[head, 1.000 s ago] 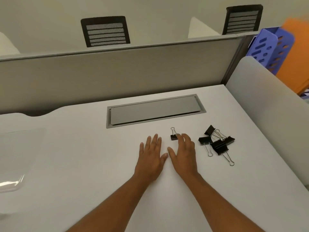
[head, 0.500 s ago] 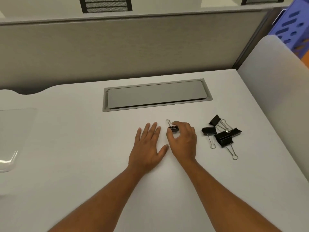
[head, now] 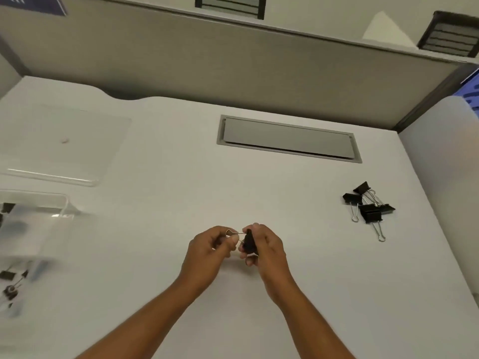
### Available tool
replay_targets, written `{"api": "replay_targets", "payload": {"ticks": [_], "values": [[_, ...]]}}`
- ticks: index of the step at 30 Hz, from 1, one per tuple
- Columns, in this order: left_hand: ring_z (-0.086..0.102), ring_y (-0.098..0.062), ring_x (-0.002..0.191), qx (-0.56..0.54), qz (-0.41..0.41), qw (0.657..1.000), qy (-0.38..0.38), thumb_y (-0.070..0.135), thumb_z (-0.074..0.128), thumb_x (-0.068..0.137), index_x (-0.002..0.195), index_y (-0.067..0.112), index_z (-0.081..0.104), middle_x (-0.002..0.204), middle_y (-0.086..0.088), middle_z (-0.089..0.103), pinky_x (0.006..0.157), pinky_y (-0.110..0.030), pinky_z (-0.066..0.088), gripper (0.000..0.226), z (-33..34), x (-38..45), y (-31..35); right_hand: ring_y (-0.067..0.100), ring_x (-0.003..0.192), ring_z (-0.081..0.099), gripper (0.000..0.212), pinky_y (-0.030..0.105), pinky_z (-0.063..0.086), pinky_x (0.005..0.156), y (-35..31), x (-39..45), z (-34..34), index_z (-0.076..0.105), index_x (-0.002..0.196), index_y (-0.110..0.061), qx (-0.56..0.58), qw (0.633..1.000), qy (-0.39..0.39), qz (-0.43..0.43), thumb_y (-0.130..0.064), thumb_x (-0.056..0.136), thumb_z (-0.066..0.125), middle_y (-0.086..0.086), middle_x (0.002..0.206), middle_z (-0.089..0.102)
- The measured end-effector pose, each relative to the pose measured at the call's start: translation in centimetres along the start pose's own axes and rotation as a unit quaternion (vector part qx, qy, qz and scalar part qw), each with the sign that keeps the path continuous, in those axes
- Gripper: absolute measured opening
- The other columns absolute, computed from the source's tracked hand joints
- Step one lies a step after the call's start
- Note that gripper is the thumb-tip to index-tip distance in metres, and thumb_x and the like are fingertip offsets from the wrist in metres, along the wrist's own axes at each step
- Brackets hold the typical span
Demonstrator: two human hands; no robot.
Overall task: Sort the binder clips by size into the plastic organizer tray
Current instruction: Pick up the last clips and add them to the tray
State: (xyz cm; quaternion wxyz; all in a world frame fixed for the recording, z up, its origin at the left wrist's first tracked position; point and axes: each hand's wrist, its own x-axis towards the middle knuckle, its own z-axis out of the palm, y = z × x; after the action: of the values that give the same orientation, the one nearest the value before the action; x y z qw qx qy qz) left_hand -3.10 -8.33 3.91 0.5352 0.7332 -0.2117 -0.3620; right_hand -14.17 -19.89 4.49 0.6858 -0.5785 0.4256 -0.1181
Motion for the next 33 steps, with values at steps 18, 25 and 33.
{"api": "replay_targets", "payload": {"ticks": [18,25,33], "values": [[0.067,-0.004,0.084,0.125,0.007,0.969,0.212,0.043,0.060,0.103,0.100,0.035,0.076,0.087,0.020,0.072,0.069,-0.018,0.049,0.018,-31.3,-11.7,-5.6,0.009,0.088,0.073,0.013,0.024,0.060,0.071,-6.7,-2.5,34.3,0.074,0.107,-0.025,-0.218,0.933,-0.193,-0.209,-0.018,0.097,0.072,-0.017,0.096,0.078],[0.061,0.011,0.093,0.158,0.028,0.966,0.201,0.031,0.063,0.103,0.116,0.030,0.077,0.092,0.031,0.065,0.076,-0.004,0.043,0.020,-35.3,-14.3,-7.4,0.009,0.102,0.061,0.015,0.025,0.048,0.086,-8.2,0.9,45.2,0.073,0.114,-0.023,-0.383,0.831,-0.224,-0.335,-0.021,0.101,0.065,-0.008,0.099,0.074],[0.063,0.000,0.085,0.144,0.049,0.972,0.176,0.030,0.061,0.103,0.122,0.033,0.074,0.090,0.032,0.062,0.075,-0.006,0.042,0.023,-34.8,-14.1,-7.5,0.022,0.118,0.054,0.018,0.042,0.038,0.104,-5.7,3.0,45.3,0.076,0.116,-0.029,-0.491,0.781,-0.208,-0.326,-0.030,0.103,0.063,-0.012,0.111,0.075]]}}
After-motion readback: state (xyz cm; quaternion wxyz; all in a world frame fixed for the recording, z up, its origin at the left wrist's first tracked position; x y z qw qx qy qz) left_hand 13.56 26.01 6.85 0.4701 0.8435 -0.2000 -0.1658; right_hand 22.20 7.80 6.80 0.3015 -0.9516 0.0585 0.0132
